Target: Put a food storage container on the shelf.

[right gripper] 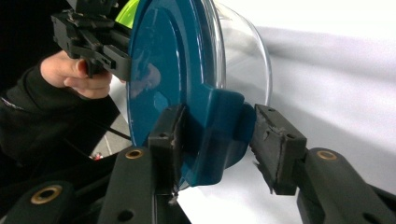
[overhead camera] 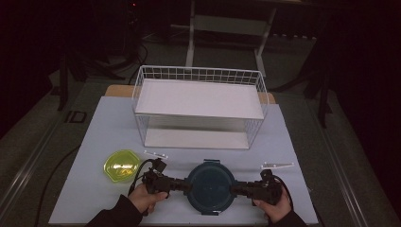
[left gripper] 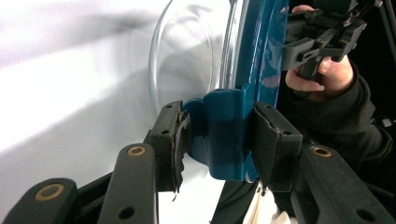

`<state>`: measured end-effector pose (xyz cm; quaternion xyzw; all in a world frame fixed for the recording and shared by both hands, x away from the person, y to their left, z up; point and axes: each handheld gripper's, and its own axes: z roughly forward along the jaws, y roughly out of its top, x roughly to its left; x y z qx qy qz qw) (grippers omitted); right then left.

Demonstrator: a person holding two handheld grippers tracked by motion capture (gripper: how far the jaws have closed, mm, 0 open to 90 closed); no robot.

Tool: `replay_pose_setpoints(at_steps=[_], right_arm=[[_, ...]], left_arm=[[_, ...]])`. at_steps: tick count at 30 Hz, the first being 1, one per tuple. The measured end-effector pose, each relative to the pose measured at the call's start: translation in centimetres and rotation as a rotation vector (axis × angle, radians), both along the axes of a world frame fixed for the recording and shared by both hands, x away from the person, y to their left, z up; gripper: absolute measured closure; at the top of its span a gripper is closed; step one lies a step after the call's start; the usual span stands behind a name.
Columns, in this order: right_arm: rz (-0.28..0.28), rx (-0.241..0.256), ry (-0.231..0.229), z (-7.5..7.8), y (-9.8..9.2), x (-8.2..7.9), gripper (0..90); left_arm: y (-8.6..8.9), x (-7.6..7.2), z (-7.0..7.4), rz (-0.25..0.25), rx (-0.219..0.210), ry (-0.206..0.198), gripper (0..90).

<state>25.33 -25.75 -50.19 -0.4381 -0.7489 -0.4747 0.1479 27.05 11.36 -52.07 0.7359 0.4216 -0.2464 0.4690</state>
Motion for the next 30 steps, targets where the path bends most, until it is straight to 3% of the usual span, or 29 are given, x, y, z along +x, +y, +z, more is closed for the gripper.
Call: replay_pose_setpoints(at_steps=[16, 21, 30], right_arm=[[-0.039, -0.006, 0.006, 0.5, 0.4, -0.6, 55.7], [-0.047, 0.003, 0.019, 0.6, 0.5, -0.5, 56.3], [-0.061, 0.017, -0.002, 2.4, 0.5, -0.1, 56.2]], left_arm=[[0.1, -0.7, 0.0, 0.063, -0.006, 0.028, 56.4], [0.1, -0.7, 1.2, 0.067, 0.026, -0.014, 56.4], [0.2, -0.2, 3.1, 0.078, 0.017, -0.039, 56.5]])
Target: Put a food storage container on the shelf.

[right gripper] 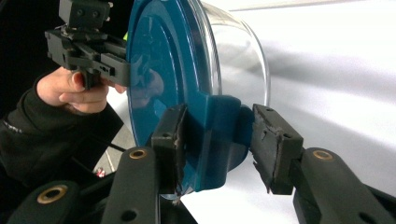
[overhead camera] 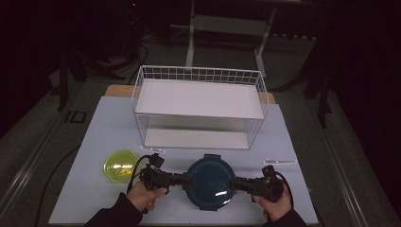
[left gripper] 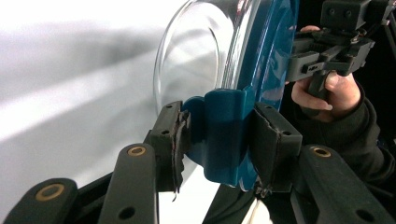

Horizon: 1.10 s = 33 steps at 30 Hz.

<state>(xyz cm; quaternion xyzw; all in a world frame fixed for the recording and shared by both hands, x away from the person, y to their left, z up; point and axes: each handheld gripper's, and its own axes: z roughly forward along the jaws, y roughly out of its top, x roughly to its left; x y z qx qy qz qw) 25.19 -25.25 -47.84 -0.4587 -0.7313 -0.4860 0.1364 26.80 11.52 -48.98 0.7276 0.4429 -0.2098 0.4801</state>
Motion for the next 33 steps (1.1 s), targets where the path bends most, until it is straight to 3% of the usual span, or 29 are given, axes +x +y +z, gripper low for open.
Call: replay_pose_setpoints(at_steps=[17, 33], right_arm=[[-0.013, 0.014, -0.030, 3.0, 0.4, 1.0, 56.3], [-0.010, 0.035, -0.089, 7.1, 1.1, 2.3, 56.3]], left_arm=[[0.5, 0.7, 3.1, 0.031, -0.015, -0.049, 56.7], [1.4, 1.4, 7.5, 0.047, -0.041, -0.106, 57.1]])
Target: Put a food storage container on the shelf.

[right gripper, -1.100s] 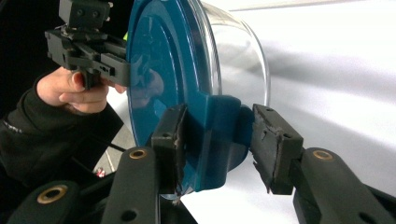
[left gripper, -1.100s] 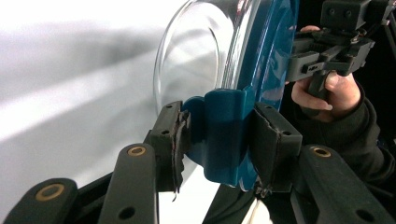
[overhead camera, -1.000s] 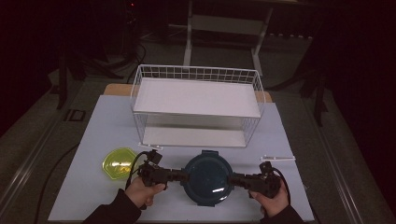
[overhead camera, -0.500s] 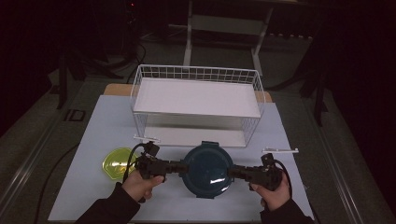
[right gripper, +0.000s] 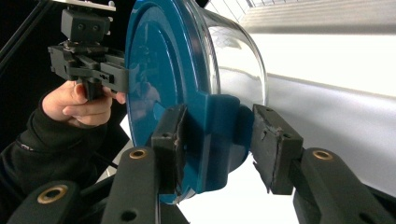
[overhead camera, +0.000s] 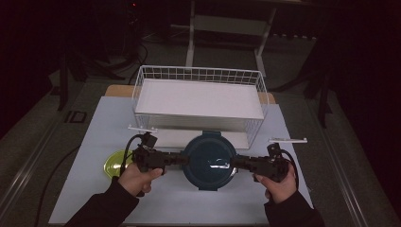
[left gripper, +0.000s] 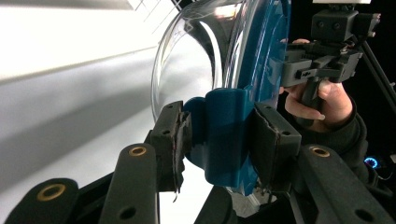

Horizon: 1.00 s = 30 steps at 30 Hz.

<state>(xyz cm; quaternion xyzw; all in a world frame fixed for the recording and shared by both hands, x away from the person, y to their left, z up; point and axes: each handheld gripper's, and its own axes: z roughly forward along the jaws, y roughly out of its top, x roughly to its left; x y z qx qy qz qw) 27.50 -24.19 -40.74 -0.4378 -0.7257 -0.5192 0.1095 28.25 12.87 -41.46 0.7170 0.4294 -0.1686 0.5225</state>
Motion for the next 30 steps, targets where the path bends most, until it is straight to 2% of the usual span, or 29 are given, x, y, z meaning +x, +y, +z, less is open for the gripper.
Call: replay_pose_setpoints(at_steps=[12, 13, 14, 19, 30], right_arm=[[0.000, 0.014, -0.030, 2.7, 0.4, 1.5, 56.3], [0.000, 0.015, -0.035, 3.1, 0.5, 1.8, 56.3], [0.000, 0.015, -0.035, 3.1, 0.5, 1.8, 56.3], [-0.003, 0.036, -0.056, 4.6, 0.7, 2.5, 56.3], [-0.014, 0.064, -0.078, 7.0, 0.8, 4.4, 56.4]], left_arm=[[0.5, 1.1, 2.5, 0.007, -0.011, -0.036, 57.2], [0.5, 1.4, 3.2, 0.013, -0.013, -0.044, 57.2], [0.5, 1.4, 3.2, 0.013, -0.013, -0.044, 57.2], [0.8, 2.1, 5.1, 0.013, -0.006, -0.076, 57.2], [0.9, 3.7, 7.8, 0.029, -0.011, -0.112, 57.3]])
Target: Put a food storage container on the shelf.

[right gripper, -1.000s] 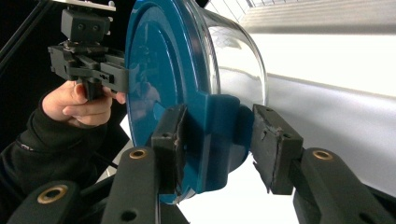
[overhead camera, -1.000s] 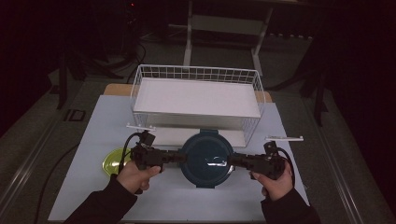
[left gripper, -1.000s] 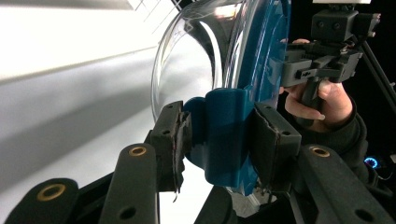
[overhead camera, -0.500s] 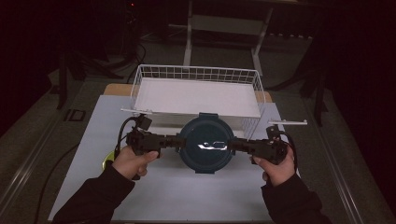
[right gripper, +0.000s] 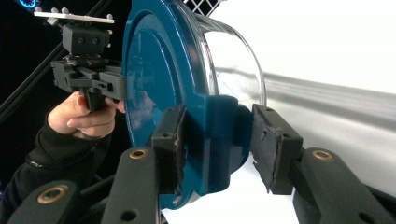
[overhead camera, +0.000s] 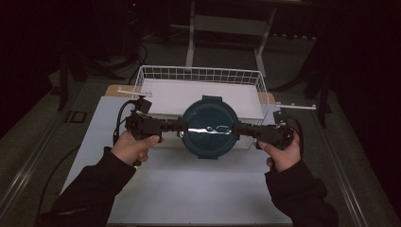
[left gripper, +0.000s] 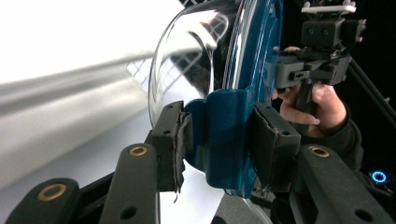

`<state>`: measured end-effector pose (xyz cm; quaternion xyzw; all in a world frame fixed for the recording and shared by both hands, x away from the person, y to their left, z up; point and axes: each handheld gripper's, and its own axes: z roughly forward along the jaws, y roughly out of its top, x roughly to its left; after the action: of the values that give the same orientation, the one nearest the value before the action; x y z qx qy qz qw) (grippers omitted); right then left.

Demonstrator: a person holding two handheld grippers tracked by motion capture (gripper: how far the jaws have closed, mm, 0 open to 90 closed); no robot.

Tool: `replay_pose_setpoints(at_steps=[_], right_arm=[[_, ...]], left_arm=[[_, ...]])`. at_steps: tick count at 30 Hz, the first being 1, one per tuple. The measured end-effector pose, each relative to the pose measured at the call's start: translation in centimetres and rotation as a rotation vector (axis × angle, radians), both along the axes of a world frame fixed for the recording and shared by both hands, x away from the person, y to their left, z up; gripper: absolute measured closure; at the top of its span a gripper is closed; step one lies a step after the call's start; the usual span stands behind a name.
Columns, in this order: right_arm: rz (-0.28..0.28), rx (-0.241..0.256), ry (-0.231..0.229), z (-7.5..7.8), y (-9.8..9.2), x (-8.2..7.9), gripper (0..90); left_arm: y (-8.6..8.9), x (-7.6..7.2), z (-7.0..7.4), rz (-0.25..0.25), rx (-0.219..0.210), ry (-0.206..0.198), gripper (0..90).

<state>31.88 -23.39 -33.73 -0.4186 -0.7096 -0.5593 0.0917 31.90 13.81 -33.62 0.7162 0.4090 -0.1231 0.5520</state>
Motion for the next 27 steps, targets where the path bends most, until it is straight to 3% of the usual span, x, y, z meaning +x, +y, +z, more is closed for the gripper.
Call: replay_pose_setpoints(at_steps=[13, 27], right_arm=[[-0.018, 0.014, 0.002, 2.2, 0.4, 3.8, 56.3], [-0.048, 0.030, 0.046, 2.5, 0.0, 7.2, 56.4]], left_arm=[[0.3, 3.7, 2.3, 0.024, -0.011, -0.021, 57.3], [-0.1, 6.7, 2.1, 0.048, -0.028, 0.007, 57.2]])
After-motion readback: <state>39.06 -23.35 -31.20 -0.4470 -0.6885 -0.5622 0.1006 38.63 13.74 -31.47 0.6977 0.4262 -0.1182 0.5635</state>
